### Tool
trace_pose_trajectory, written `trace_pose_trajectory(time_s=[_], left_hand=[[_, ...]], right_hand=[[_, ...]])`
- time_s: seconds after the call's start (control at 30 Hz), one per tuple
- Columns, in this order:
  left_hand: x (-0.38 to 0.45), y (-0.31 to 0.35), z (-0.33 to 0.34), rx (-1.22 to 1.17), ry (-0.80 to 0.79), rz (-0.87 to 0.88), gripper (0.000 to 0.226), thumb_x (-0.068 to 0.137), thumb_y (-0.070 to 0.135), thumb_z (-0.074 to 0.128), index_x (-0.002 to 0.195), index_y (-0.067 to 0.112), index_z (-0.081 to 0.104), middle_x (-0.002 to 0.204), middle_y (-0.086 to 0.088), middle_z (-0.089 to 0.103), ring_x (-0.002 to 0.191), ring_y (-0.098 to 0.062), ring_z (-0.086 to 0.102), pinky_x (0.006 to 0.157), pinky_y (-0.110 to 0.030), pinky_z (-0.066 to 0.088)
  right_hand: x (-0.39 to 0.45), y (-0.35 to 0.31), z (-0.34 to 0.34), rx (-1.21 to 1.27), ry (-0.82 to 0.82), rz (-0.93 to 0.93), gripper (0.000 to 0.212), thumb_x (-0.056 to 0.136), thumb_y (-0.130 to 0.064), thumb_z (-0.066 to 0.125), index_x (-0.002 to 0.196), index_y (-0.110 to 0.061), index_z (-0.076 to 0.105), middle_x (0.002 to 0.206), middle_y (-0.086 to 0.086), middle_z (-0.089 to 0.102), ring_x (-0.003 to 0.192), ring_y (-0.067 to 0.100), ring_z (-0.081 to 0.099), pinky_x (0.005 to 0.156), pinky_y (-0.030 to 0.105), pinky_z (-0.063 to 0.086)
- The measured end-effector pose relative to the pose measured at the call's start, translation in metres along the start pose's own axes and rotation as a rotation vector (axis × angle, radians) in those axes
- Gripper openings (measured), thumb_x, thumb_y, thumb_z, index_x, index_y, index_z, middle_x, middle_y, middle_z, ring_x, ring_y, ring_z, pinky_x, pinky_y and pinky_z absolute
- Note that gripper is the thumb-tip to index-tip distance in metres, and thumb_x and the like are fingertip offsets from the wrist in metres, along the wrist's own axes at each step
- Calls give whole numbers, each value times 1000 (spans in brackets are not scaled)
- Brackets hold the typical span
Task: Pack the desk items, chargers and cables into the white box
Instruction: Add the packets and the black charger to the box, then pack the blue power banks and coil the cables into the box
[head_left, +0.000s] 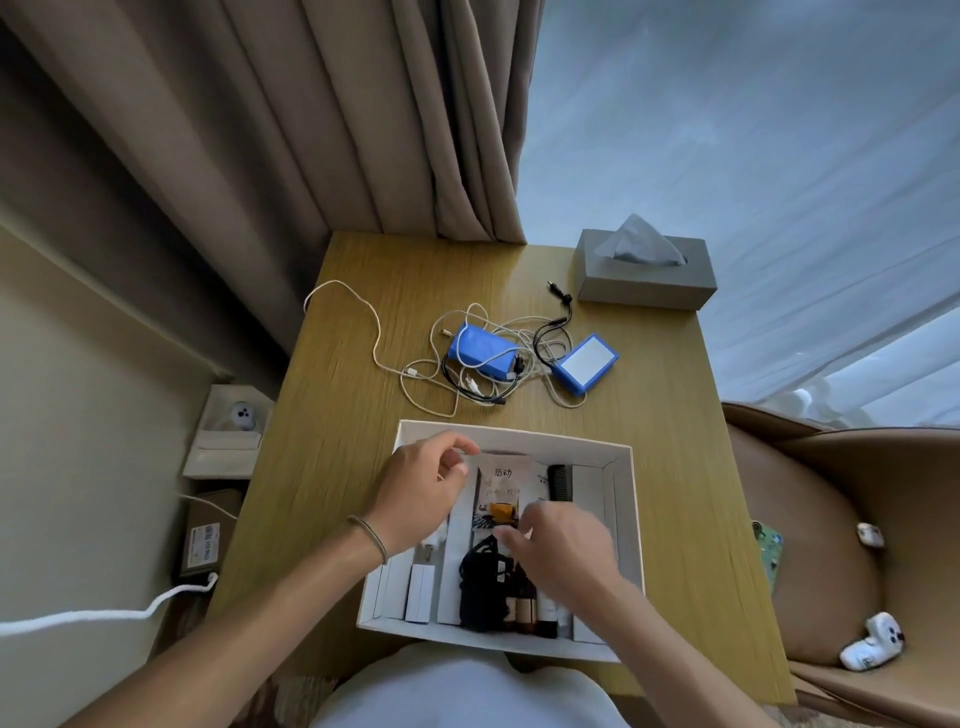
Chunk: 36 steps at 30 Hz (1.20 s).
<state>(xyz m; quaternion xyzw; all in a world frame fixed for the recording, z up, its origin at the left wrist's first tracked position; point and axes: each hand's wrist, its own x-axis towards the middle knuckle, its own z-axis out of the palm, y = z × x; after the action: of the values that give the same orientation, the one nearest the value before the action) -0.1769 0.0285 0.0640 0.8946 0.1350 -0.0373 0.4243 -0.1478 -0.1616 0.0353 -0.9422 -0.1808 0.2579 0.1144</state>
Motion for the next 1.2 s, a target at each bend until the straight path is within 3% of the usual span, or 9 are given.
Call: trace_pose_trajectory(time_s=[0.07,0.23,0.43,0.5,0.63,0.77,0.87,0.97,1.2], left_hand=[[12,6,-7,28,14,46,18,95,15,58,107,25,68,84,10,68,74,-5,65,66,-26,57],[54,24,-13,91,13,99,20,94,16,56,105,27,68,83,11,68,78,-6,64,70,-32,57],[110,37,-4,211,-47,75,22,94,14,52,107,22,68,93,5,69,87,-11,64,81,-35,56],[125,36,-1,269,-66,51,24,93,14,51,108,22,68,98,3,69,90,-15,64,82,-36,55],[148,29,6,350,-94,29,24,93,12,51,107,21,68,100,2,68,90,-17,63,79,-35,54],[164,24,13,420,-119,21,25,92,12,50,108,21,67,93,4,66,83,-15,59,70,-32,50],[174,18,16,457,-114,19,25,93,13,49,108,23,67,85,9,58,74,-10,51,59,-24,37],[184,10,18,463,-112,21,25,94,13,49,106,24,67,81,12,55,65,-1,47,54,-16,30],[214,-4,17,516,-109,68,30,93,0,48,109,15,68,102,-3,65,96,-21,60,80,-32,51]], right_hand=[[7,-3,-31,60,122,-17,34,95,-55,53,92,-26,71,81,-8,72,75,13,66,62,28,51],[46,9,-96,173,291,11,18,93,-33,56,94,-27,74,85,-6,75,76,17,67,65,30,54],[122,52,-118,99,312,55,27,89,-16,54,106,-26,74,108,1,73,98,29,65,67,32,44],[148,66,-116,23,294,26,31,88,-12,55,113,-23,70,113,2,69,107,28,62,72,33,47],[190,84,-107,-173,241,-46,51,83,-11,64,132,-22,57,127,6,60,114,28,54,79,34,46],[222,99,-95,-465,174,-199,70,82,-15,72,145,-19,43,144,16,46,134,34,41,105,44,43],[237,110,-91,-623,124,-303,68,88,-17,68,148,-15,38,149,21,41,139,39,35,112,52,35],[245,122,-87,-705,130,-395,62,91,-19,64,146,-12,36,145,20,46,135,38,41,112,53,34],[250,142,-93,-534,192,-525,64,86,-25,65,146,-16,41,142,8,52,134,29,46,119,47,28]])
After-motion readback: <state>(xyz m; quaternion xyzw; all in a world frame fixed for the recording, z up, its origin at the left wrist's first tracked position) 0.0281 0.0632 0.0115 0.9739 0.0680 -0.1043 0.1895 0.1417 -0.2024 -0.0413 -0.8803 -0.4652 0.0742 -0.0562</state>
